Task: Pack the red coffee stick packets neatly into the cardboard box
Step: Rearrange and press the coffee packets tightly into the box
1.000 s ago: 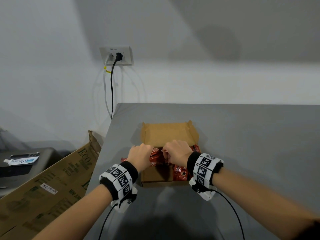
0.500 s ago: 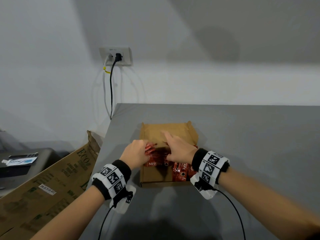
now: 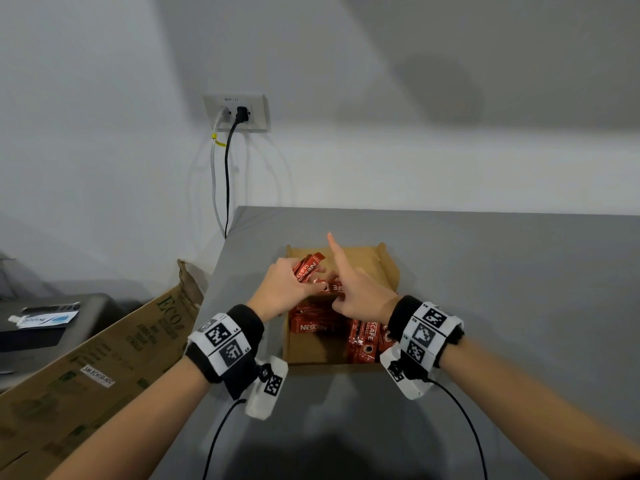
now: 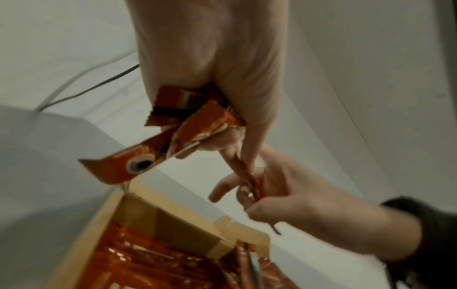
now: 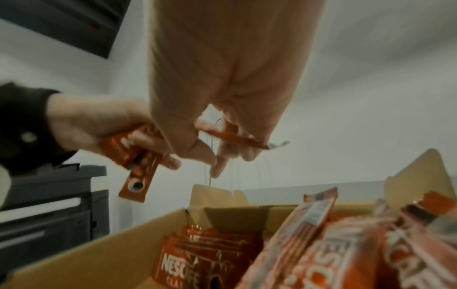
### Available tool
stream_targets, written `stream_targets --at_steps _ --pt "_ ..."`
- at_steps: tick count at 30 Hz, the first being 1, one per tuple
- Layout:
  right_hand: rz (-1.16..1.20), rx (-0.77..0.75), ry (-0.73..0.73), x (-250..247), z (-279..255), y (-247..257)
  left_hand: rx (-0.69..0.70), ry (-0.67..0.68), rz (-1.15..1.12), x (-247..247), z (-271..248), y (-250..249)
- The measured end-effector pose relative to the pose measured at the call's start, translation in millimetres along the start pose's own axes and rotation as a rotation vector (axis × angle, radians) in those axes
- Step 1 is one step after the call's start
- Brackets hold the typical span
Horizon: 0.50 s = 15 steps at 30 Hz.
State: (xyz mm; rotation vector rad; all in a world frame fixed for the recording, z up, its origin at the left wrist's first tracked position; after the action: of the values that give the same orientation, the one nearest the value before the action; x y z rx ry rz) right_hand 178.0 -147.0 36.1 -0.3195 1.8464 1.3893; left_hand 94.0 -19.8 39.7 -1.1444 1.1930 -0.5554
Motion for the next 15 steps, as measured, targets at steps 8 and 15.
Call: stream_targets --at_steps 8,15 --pt "0.032 0.028 -0.109 -17.7 -9.2 -28.7 -0.004 -0.179 -0.029 -17.1 -1.2 12.2" --pt "0.031 -0.078 -0.259 -13.6 -5.2 -25.0 -0.025 -0.151 -0.003 -13.0 -0.9 13.8"
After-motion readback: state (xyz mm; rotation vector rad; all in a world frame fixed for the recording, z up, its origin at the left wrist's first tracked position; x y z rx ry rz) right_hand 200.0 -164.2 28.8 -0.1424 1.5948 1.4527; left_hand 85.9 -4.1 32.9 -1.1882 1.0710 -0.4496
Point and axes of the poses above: each hand's wrist, its own z-axis towards the middle knuckle, its own x-axis out of the palm, y = z × x, the point moved 2 cm from there along z, towards the middle knuckle, and after that the axes turned 1 degree about -x, right-handed, at the moved point
